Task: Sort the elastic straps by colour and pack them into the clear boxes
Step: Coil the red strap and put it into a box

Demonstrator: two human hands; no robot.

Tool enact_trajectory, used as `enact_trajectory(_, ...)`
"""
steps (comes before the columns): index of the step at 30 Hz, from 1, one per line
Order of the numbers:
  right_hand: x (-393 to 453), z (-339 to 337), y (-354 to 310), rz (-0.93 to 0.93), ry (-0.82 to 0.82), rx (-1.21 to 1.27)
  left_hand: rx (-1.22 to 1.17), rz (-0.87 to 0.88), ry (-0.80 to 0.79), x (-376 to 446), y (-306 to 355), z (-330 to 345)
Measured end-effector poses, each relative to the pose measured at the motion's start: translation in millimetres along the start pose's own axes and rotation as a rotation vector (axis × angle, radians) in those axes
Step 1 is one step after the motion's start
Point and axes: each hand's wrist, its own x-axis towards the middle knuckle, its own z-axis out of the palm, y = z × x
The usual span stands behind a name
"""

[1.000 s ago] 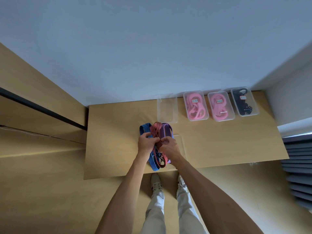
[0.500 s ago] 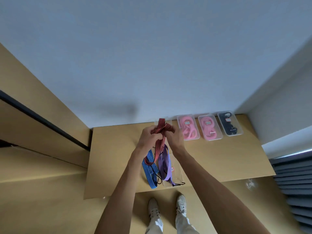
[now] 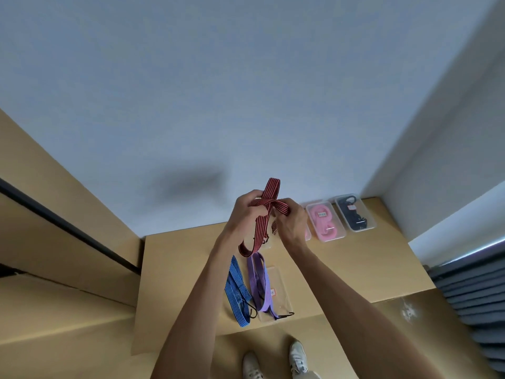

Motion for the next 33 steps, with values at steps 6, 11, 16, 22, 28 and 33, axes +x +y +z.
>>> enact_trajectory(6,7.3,-20.0,21.9,0.149,-0.178,-0.272,0.176,-0.185,0.147,19.3,-26.3,27.6)
enact_trajectory(11,14.7,-37.9,33.1,0.218,-0.343,-0.429,0.388,-0.252,0.167,20.4,-71.4,50.0)
enact_trajectory(16,22.2,-43.2,36.4,0.303,-0.497,-0.31,0.555,-0.31,0.099,12.3,-105.6,66.1)
enact_trajectory(22,27.4,-37.8,49.4,0.306,-0.5,-0.284,0.514,-0.404,0.062,11.2,-118.0,71.2)
enact_trajectory(28,28.6,-30.1,57.3,0.381,-0.466,-0.238,0.68,-0.401,0.153,7.6,-127.5,67.4)
enact_trajectory(33,32.4,-23.8,53.1,0.471,-0.383,-0.023,0.49,-0.206,0.345,-0.2,-119.3,75.2)
